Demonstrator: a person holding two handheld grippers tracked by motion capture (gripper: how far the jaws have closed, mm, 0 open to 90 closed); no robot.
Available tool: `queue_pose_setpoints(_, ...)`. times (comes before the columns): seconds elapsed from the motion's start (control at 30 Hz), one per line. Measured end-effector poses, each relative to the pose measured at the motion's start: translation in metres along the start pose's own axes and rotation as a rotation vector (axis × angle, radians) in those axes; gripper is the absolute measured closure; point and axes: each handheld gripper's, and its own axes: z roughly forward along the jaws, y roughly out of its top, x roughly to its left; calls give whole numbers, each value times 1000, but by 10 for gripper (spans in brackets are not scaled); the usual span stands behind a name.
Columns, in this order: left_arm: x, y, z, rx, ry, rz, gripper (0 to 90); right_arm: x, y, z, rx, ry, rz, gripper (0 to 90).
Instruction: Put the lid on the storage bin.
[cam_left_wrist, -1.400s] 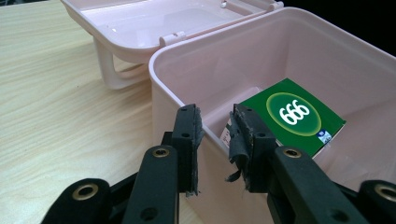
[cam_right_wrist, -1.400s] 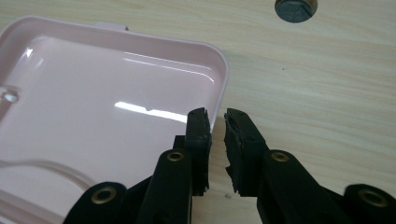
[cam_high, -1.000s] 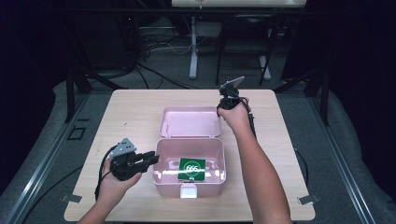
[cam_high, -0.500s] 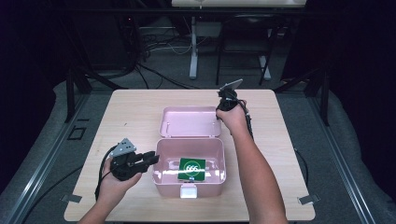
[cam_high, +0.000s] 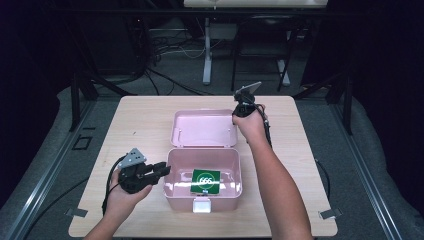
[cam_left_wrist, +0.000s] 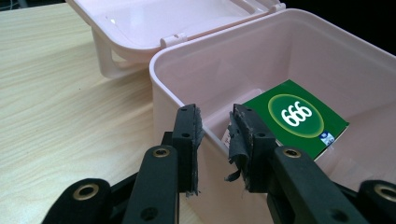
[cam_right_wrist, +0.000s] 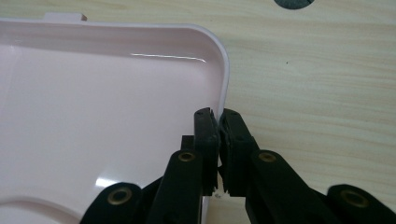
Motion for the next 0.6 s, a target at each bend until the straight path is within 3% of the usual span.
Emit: queue_pose_setpoints(0.6,0,0,0,1,0,0,714,5,-5,-39,-130,25,-56,873)
